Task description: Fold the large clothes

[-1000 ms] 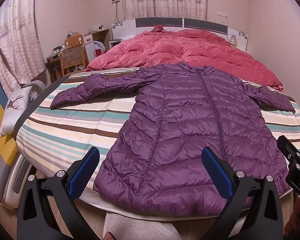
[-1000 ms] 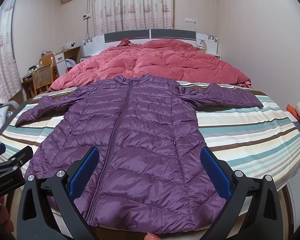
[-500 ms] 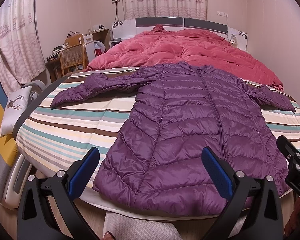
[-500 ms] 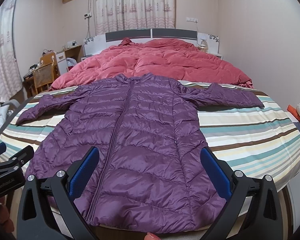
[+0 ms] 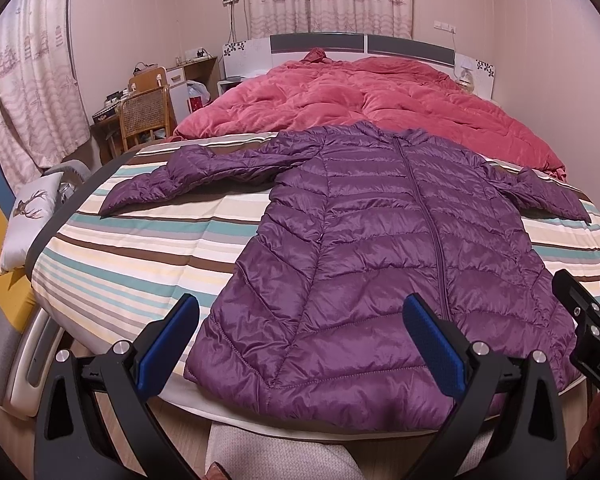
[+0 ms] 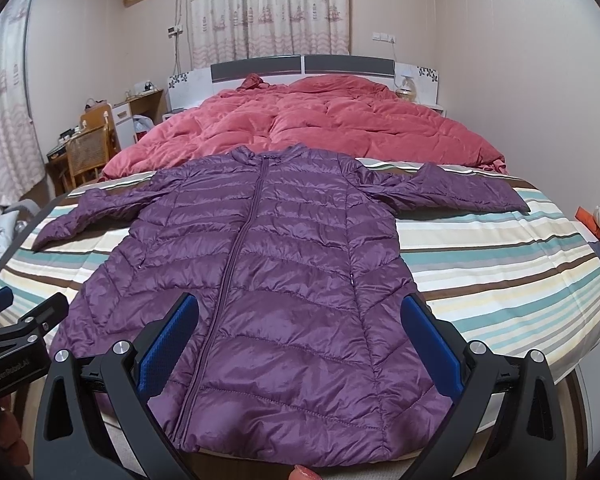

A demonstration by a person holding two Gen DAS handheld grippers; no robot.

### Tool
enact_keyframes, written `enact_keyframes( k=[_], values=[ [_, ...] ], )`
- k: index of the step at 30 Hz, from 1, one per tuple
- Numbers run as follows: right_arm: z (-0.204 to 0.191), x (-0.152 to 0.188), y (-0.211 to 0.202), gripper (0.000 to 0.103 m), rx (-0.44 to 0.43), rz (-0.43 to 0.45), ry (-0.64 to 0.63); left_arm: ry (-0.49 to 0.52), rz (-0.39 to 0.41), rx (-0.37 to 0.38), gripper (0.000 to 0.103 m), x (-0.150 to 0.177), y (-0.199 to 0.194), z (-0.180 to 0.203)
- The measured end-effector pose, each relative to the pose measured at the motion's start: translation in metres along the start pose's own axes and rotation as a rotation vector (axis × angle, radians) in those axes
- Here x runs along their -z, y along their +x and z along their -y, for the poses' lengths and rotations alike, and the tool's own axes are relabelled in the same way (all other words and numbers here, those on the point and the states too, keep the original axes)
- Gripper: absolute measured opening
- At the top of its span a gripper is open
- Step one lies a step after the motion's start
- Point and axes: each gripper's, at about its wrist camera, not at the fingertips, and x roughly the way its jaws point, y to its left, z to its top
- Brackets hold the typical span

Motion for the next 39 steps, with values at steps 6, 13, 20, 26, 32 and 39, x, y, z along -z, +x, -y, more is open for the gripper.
enact_keyframes(
  k=[6,13,20,26,32,39],
  values=[
    [0.000,0.000,-0.001,0.100,-0.004,0.002,0.004,0.004,-0.006,0.001,0.101,0.000,0.001,0.001],
    [0.000,-0.001,0.000,0.100,-0.003,-0.006,0.010,0.008,-0.016,0.003,0.101,0.001,0.005,0.003],
    [0.009,-0.005,0.006,0.100,-0.013,-0.003,0.025,0.019,-0.056,0.014,0.101,0.000,0.019,0.006],
    [0.039,-0.019,0.040,0.100,-0.179,-0.061,0.073,-0.003,-0.032,0.031,0.101,-0.016,0.039,0.001],
    [0.090,-0.032,0.086,0.100,-0.050,-0.102,0.096,0.036,-0.031,-0.030,0.101,-0.043,0.086,-0.003],
    [0.190,-0.054,0.144,0.100,0.051,-0.126,0.305,-0.018,-0.082,-0.077,0.101,-0.065,0.142,-0.012]
  ],
)
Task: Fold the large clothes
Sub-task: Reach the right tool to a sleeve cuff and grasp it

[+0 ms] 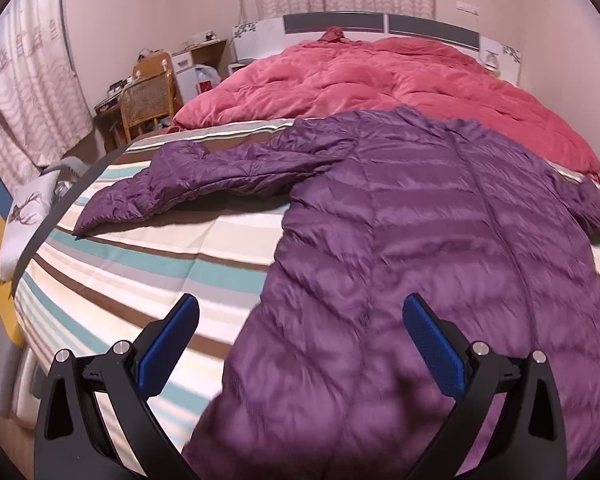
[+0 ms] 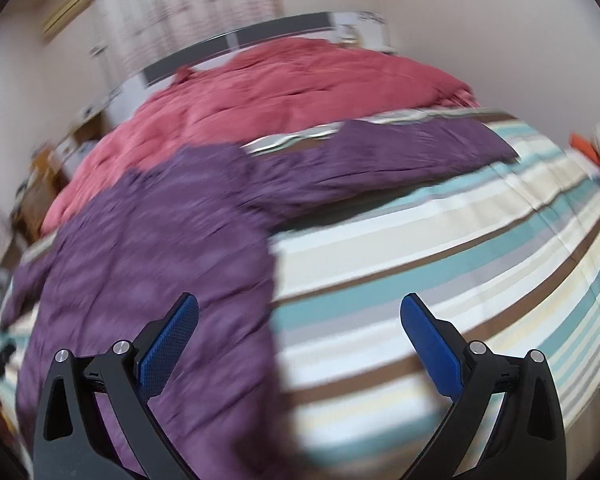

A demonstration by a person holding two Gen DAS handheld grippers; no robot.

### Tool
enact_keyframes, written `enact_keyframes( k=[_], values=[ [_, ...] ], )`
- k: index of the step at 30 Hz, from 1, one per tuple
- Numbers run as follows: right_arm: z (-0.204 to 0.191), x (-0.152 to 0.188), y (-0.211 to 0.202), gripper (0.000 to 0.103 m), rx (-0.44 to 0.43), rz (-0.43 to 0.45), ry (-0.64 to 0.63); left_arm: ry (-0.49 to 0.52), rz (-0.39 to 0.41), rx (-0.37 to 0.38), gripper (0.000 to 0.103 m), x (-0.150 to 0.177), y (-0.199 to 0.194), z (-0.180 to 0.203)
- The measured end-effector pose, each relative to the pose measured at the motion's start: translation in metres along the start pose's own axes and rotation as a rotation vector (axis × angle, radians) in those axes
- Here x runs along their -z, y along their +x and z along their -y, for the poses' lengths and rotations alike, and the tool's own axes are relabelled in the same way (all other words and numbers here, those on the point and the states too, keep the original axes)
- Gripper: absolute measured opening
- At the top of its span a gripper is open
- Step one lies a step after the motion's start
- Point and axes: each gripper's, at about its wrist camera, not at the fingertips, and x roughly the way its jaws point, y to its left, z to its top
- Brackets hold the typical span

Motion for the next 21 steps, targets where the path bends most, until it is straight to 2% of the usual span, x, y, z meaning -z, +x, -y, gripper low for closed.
enact_keyframes(
  k=[4,8,17,21],
  values=[
    [0.049,-0.031,0.035,0.081,0.028,-0.016,0.158,-0.056,-0.013,-0.008,0.101,-0.008,0.024,-0.007],
    [0.097,-0.059,0.066,0.072,0.044,-0.008,0.316,-0.083,-0.034,-0.045,0.101,-0.010,0.048,-0.011],
    [0.170,-0.097,0.118,0.072,0.139,0.018,0.514,-0.100,-0.085,-0.050,0.101,-0.002,0.076,-0.013],
    [0.191,-0.104,0.134,0.064,0.134,0.023,0.592,-0.115,-0.108,-0.042,0.101,0.000,0.082,-0.014]
  ],
)
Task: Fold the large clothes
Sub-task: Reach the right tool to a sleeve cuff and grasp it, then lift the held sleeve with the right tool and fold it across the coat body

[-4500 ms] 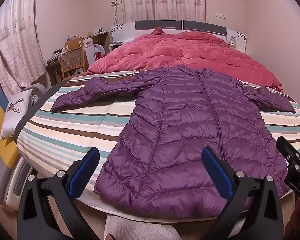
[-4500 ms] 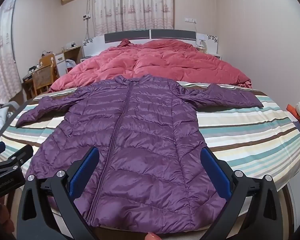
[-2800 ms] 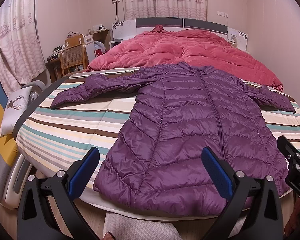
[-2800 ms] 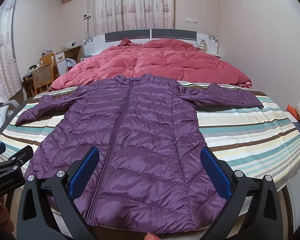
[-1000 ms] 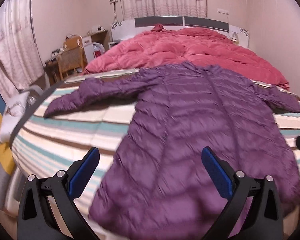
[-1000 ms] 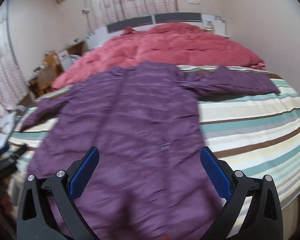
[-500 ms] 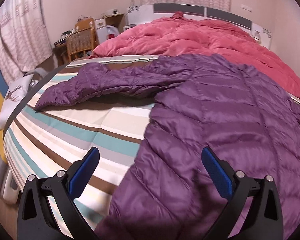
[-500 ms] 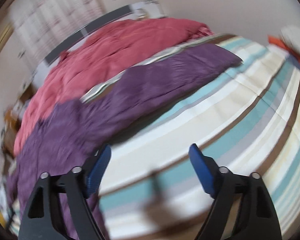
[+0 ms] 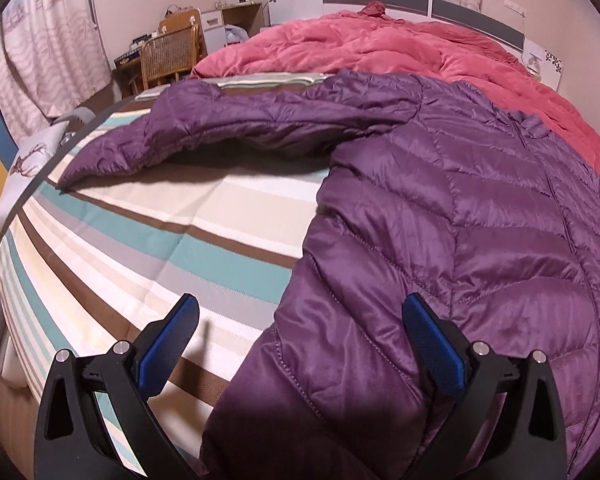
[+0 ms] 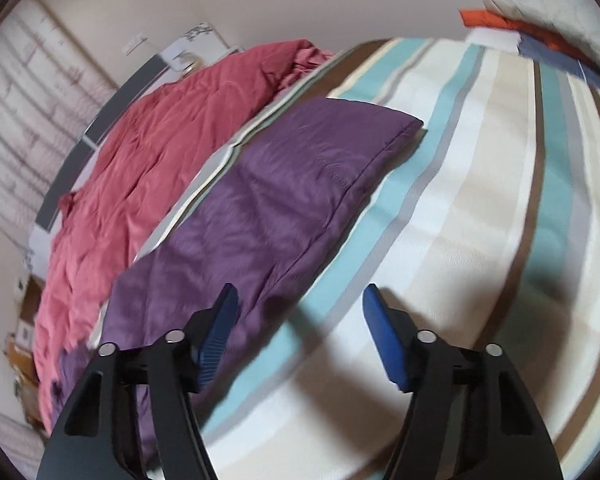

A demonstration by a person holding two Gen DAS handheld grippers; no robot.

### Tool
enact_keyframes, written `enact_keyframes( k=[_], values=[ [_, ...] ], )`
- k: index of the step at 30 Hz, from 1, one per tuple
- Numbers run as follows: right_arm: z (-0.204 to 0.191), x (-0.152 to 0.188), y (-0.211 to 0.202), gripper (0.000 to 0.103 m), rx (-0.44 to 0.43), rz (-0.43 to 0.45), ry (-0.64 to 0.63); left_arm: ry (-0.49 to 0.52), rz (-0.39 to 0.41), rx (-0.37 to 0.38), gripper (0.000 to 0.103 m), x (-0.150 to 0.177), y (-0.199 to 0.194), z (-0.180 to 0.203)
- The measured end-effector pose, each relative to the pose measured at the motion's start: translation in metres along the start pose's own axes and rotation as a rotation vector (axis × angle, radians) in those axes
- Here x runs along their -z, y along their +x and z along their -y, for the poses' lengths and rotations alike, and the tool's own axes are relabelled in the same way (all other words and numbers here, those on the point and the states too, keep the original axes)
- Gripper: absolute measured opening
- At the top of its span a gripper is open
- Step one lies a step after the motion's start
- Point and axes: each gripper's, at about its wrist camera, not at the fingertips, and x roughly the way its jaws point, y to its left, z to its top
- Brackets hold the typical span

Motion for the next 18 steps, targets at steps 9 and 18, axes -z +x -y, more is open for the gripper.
enact_keyframes(
  k=[9,18],
  values=[
    [0.011,-0.026,0.020,0.055,-0.029,0.093,0.090,-0.016,-0.026,-0.009,0.101,0.006,0.004,-0.001],
    [0.018,-0.035,0.027,0.007,-0.060,0.112,0.168,-0.001,-0.024,-0.030,0.101,0.008,0.003,0.001]
  ],
)
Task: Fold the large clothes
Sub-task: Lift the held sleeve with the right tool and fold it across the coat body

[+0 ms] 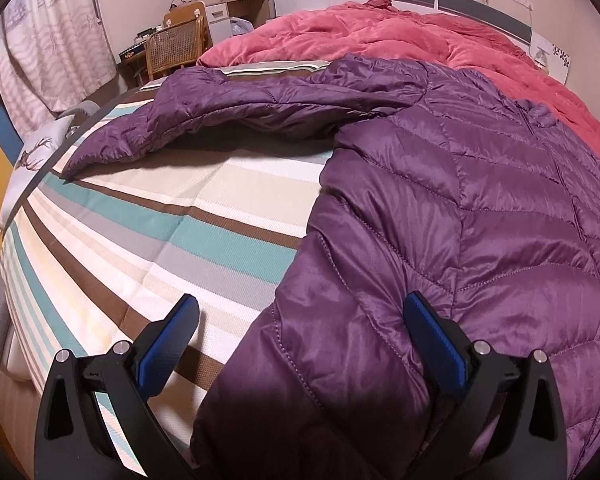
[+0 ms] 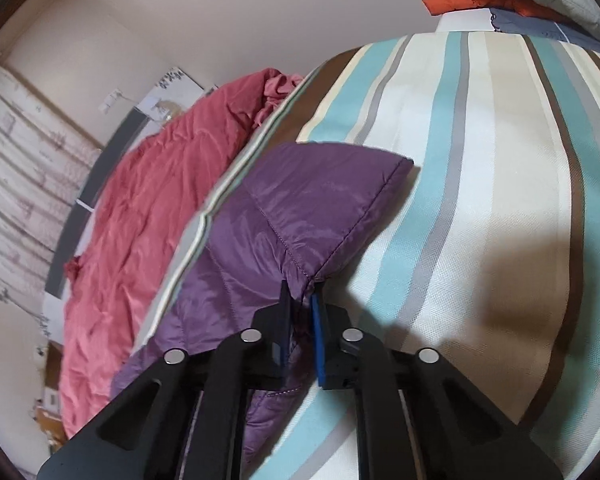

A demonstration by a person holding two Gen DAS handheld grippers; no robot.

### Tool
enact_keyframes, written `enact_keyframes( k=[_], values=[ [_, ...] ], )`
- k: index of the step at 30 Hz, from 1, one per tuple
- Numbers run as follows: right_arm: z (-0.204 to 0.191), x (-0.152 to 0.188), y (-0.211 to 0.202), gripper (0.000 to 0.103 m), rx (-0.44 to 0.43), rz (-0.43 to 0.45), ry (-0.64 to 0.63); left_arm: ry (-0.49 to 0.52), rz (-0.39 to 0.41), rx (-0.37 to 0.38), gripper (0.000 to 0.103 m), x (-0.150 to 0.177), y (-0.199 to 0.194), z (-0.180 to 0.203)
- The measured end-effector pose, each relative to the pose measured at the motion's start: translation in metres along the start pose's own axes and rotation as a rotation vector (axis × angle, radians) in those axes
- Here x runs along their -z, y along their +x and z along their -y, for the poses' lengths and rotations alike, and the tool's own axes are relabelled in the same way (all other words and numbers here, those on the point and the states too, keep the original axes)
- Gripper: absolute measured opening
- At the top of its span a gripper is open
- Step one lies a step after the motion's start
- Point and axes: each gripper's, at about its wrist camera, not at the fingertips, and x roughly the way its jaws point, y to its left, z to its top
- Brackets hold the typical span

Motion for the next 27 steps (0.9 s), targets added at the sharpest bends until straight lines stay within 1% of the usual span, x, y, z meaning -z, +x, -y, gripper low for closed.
enact_keyframes(
  k=[2,5,9,12,14,16,17,19,21,22,24,26,27],
  values=[
    [-0.002,-0.001,-0.011,0.005,-0.016,0.030,-0.014,-0.016,-0.006,0.021,0.101,0.000,0.000,-0.004],
    [0.000,-0.001,-0.031,0.005,-0.011,0.066,-0.035,-0.026,-0.001,0.030,0.101,-0.001,-0.003,-0.007],
    [0.009,0.001,-0.057,0.005,0.016,0.107,-0.044,-0.010,0.023,0.022,0.101,-0.003,-0.009,-0.007],
    [0.008,0.005,-0.072,0.005,0.038,0.136,-0.079,-0.007,0.028,0.009,0.101,-0.008,-0.010,-0.008],
    [0.003,0.008,-0.078,0.005,0.055,0.147,-0.123,-0.014,0.026,0.002,0.101,-0.014,-0.008,-0.010],
    [-0.006,0.009,-0.086,0.005,0.070,0.165,-0.158,-0.021,0.028,-0.030,0.101,-0.020,-0.002,-0.014],
    [-0.011,0.010,-0.088,0.005,0.074,0.172,-0.169,-0.023,0.021,-0.034,0.101,-0.021,0.001,-0.015],
    [-0.025,0.013,-0.094,0.005,0.074,0.188,-0.207,-0.037,-0.018,-0.003,0.101,-0.020,0.012,-0.018],
    [-0.046,0.020,-0.102,0.005,0.067,0.217,-0.279,-0.055,-0.034,0.020,0.101,-0.017,0.018,-0.021],
    [-0.062,0.027,-0.107,0.005,0.061,0.238,-0.345,-0.070,-0.035,0.035,0.101,-0.017,0.019,-0.024],
    [-0.094,0.045,-0.117,0.005,0.051,0.274,-0.489,-0.092,-0.037,0.055,0.101,-0.016,0.021,-0.027],
    [-0.121,0.068,-0.124,0.005,0.030,0.295,-0.598,-0.096,-0.031,0.058,0.101,-0.015,0.021,-0.028],
    [-0.128,0.077,-0.126,0.005,0.019,0.299,-0.632,-0.096,-0.030,0.058,0.101,-0.014,0.021,-0.027]
  ],
)
